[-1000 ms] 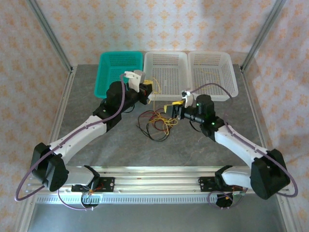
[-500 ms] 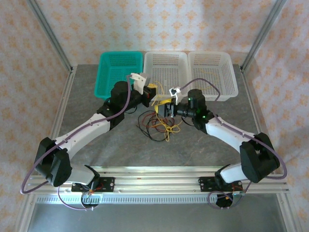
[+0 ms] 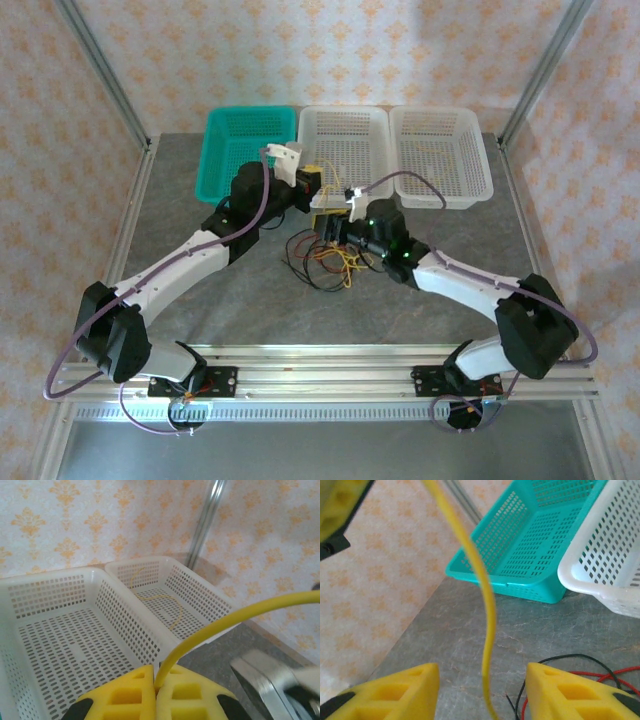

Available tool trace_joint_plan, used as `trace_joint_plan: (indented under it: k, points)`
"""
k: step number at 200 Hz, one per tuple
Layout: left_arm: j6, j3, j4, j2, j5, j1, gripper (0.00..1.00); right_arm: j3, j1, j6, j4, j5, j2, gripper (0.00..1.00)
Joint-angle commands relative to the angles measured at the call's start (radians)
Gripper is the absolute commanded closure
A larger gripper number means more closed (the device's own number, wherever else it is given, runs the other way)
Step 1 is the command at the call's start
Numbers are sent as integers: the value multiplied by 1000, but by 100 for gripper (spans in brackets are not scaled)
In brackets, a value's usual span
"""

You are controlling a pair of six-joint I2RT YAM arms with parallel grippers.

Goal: Untangle the cables

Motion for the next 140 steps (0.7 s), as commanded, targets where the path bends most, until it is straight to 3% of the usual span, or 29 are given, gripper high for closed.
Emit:
trace_joint_plan:
  k: [1, 92, 140]
  points:
    - [-40, 38, -23, 4, -55, 3, 100, -40, 52, 60, 80, 301, -24, 54]
    - [-64, 34, -30, 8, -74, 3, 100, 131, 217, -110, -56, 696, 142, 65]
    - [-72, 32, -25, 17, -73, 2, 100, 167, 223, -104, -87, 734, 171, 72]
